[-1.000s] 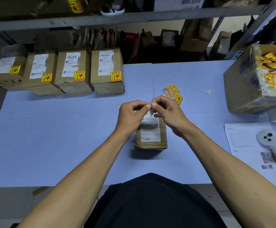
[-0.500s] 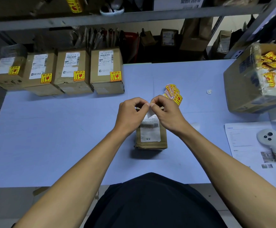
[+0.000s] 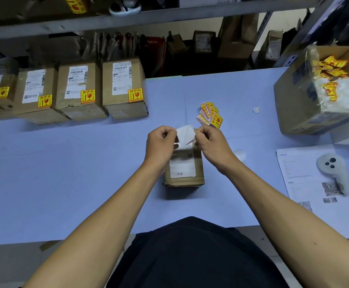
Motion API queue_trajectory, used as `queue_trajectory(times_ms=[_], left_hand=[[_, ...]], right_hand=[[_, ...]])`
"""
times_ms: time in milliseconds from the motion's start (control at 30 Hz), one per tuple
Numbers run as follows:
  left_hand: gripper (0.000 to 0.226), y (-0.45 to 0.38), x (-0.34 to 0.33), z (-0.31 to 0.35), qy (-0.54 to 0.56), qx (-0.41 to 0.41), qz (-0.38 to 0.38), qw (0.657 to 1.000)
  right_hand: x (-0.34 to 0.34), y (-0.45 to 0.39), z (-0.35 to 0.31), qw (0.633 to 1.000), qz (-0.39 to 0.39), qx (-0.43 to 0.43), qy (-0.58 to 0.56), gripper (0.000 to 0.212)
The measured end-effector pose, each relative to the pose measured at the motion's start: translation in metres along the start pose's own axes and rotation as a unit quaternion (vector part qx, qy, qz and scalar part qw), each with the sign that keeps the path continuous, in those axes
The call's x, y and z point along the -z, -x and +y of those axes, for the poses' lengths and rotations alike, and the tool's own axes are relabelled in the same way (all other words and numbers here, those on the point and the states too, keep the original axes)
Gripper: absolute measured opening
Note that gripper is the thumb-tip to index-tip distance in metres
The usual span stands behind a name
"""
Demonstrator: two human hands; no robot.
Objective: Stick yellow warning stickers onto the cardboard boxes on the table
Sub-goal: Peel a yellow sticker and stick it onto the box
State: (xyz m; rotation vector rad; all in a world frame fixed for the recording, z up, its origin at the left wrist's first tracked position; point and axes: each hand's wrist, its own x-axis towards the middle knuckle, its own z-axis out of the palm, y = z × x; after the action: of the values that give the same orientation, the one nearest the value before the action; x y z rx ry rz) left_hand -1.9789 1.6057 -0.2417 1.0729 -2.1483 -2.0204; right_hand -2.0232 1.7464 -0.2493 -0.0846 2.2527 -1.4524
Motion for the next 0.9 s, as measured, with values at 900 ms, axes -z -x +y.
queue_trajectory(times_ms=[900], left_hand=[[0.014,0.001,-0.003,0.006,0.089,0.185,-0.186,0.961]], right_hand=[[0.04,0.014,0.047,0.993,0.012,-0.058,-0.099,0.044]])
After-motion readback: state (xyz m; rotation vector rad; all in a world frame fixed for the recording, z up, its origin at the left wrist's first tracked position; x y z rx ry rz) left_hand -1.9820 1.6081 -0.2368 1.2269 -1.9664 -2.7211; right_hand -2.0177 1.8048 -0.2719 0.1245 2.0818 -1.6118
